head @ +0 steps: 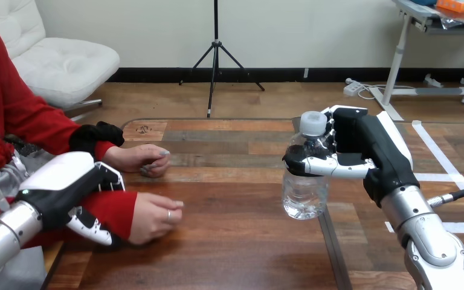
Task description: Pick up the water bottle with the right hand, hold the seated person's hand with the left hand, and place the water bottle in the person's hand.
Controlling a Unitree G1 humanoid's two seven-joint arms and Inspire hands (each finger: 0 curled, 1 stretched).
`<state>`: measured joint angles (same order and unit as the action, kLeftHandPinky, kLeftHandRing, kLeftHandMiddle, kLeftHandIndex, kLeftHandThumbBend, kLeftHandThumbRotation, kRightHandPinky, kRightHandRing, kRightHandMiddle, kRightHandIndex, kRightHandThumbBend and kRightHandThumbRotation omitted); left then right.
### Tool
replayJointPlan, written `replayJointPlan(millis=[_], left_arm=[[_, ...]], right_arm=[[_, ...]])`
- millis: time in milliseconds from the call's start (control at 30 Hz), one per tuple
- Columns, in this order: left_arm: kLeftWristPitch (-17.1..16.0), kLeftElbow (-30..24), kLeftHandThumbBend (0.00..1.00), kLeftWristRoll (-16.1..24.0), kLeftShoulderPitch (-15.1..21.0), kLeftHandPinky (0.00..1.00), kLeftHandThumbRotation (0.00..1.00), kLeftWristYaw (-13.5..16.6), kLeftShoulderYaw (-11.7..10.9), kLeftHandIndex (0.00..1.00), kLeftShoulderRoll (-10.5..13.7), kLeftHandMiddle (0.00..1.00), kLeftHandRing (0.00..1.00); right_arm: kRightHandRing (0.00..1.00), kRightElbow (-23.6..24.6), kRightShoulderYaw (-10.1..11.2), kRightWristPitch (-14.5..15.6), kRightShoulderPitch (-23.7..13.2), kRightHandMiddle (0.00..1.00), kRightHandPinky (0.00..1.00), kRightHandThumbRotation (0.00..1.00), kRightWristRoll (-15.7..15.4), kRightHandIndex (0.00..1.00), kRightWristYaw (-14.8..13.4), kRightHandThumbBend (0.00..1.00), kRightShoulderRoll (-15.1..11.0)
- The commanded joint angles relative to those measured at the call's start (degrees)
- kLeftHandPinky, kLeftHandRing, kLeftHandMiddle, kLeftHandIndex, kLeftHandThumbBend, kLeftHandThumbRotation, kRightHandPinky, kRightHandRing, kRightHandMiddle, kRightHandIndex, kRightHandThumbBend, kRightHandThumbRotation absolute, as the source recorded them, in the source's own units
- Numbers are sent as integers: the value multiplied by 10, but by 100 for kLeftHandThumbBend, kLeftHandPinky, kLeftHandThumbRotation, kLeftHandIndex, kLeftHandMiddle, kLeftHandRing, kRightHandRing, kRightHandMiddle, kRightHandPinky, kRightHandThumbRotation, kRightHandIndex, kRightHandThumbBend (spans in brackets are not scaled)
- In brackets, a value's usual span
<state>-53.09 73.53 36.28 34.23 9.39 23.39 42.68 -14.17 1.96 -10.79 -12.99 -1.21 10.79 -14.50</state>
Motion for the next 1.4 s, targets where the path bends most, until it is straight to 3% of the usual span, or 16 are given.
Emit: replayJointPlan(millis=[0, 433, 1100, 1367], left_arm=[[-24, -37, 85, -29, 27, 35, 0, 6, -24, 45, -19, 44, 38], [-27, -45, 84, -49, 23, 34, 0, -17, -33, 44, -20, 43, 38], [-54, -55, 84, -59, 11, 31, 0, -14, -47, 43, -24, 41, 35], [-59, -61, 86, -64, 5, 30, 0, -18, -49, 43, -27, 41, 34]], right_arm=[[28, 7, 4, -22, -58, 39, 23, 0, 9, 42, -1, 88, 6], [29, 3, 3, -26, -62, 39, 23, 0, 5, 42, 0, 87, 8], [29, -26, 0, -41, -76, 39, 23, 0, 5, 42, 6, 88, 9], [29, -21, 0, -32, -77, 40, 23, 0, 7, 42, 9, 88, 10]])
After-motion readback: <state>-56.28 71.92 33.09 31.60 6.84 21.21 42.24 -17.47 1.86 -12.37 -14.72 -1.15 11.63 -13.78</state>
